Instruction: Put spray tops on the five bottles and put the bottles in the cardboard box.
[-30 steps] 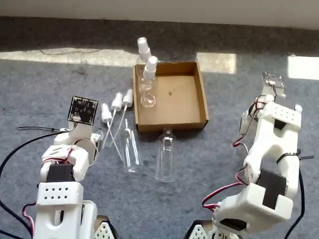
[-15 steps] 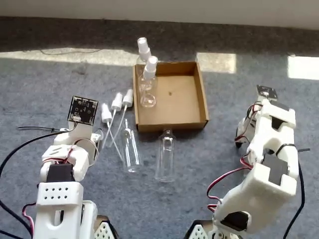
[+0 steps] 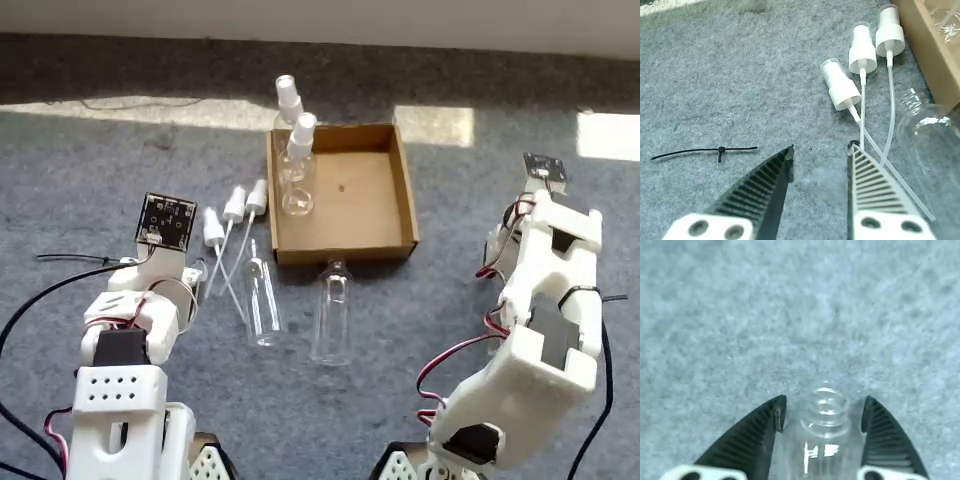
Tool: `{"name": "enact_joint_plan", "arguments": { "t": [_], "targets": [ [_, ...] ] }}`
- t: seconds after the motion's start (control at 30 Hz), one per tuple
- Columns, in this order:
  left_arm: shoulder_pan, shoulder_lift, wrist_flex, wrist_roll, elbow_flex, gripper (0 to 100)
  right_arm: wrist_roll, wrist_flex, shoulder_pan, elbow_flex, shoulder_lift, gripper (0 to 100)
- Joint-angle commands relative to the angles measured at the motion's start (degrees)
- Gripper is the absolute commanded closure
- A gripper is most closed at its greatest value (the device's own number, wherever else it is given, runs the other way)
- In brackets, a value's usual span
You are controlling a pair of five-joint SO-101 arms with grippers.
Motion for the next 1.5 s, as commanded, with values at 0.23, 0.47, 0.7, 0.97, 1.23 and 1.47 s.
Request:
{"name": "enact_joint_plan", "arguments": {
  "t": [0.23,0.47,0.7,0.97,1.23,1.47],
  "targets": [
    [1.0,-0.7,-0.8,-0.2,-0.2,83,3.0,2.2,4.4,-3.1,-0.7,86.0],
    [0.9,-0.6,-0.8,-0.2,-0.2,83,3.6,5.9,2.8,-7.0,-6.9,98.6],
    [1.0,-0.6,-0.8,-0.2,-0.2,83,3.7,1.5,0.7,-9.5,-8.9,98.2],
    [1.0,-0.6,-0.8,-0.2,-0.2,83,3.3,-1.1,-0.4,-13.2,-5.6,87.6],
    [1.0,-0.6,-0.8,-0.2,-0.2,83,3.3,-0.9,-0.5,-13.1,-5.2,81.4],
    [1.0,-0.5,-0.8,-0.2,-0.2,83,3.3,7.1,-2.1,-19.6,-3.5,81.2]
  ]
}}
